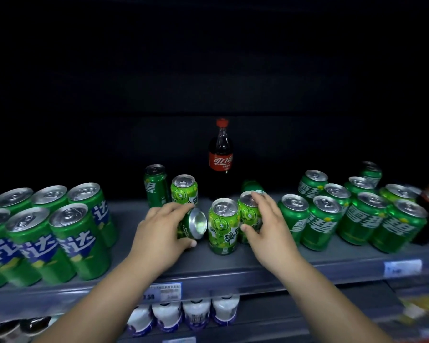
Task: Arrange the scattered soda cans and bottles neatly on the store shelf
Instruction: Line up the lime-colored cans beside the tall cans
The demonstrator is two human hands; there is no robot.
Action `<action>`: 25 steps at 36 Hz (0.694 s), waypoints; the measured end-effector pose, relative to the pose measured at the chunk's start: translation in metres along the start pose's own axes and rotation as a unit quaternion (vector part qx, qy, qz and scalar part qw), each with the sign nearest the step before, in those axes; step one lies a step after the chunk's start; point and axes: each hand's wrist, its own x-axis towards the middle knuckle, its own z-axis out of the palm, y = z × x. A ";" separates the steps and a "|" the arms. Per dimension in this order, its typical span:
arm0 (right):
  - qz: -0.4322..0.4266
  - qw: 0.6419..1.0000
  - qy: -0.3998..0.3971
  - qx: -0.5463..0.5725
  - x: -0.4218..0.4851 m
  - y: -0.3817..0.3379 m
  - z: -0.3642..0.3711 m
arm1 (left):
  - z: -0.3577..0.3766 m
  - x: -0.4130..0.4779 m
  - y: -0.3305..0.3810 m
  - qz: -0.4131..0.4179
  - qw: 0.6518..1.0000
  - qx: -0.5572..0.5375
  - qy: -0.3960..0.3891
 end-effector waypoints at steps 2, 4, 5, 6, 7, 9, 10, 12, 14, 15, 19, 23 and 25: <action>0.008 1.000 -0.014 0.005 -0.005 -0.003 -0.001 | -0.001 -0.003 -0.003 -0.002 0.999 -0.028 0.017; -0.001 1.000 -0.001 0.005 -0.010 -0.008 -0.001 | -0.001 -0.004 -0.007 -0.011 0.998 -0.061 0.029; -0.014 1.000 0.018 0.004 -0.013 -0.011 0.000 | -0.001 -0.004 -0.009 -0.018 0.996 -0.082 0.034; -0.032 0.999 0.043 0.000 -0.015 -0.014 0.001 | -0.001 -0.003 -0.013 -0.025 0.993 -0.108 0.039; -0.055 0.996 0.072 -0.009 -0.017 -0.017 0.002 | 0.000 -0.002 -0.016 -0.031 0.989 -0.137 0.043; -0.104 0.987 0.116 -0.032 -0.020 -0.020 0.007 | 0.002 -0.001 -0.020 -0.046 0.976 -0.205 0.052; -0.119 0.984 0.127 -0.038 -0.021 -0.021 0.011 | 0.001 -0.001 -0.021 -0.050 0.969 -0.235 0.056; -0.127 0.983 0.128 -0.038 -0.024 -0.023 0.018 | -0.001 -0.001 -0.020 -0.060 0.958 -0.277 0.054; -0.120 0.985 0.118 -0.037 -0.026 -0.023 0.026 | -0.001 0.000 -0.022 -0.074 0.945 -0.318 0.040; -0.117 0.985 0.118 -0.040 -0.027 -0.022 0.029 | -0.001 0.000 -0.023 -0.085 0.936 -0.340 0.032; -0.109 0.984 0.134 -0.048 -0.032 -0.020 0.038 | 0.000 -0.001 -0.031 -0.109 0.919 -0.379 -0.002; -0.104 0.984 0.139 -0.032 -0.035 -0.025 0.039 | -0.010 0.006 -0.030 -0.095 0.927 -0.362 -0.009; -0.104 0.985 0.140 -0.019 -0.035 -0.030 0.039 | -0.014 0.013 -0.029 -0.084 0.939 -0.332 -0.026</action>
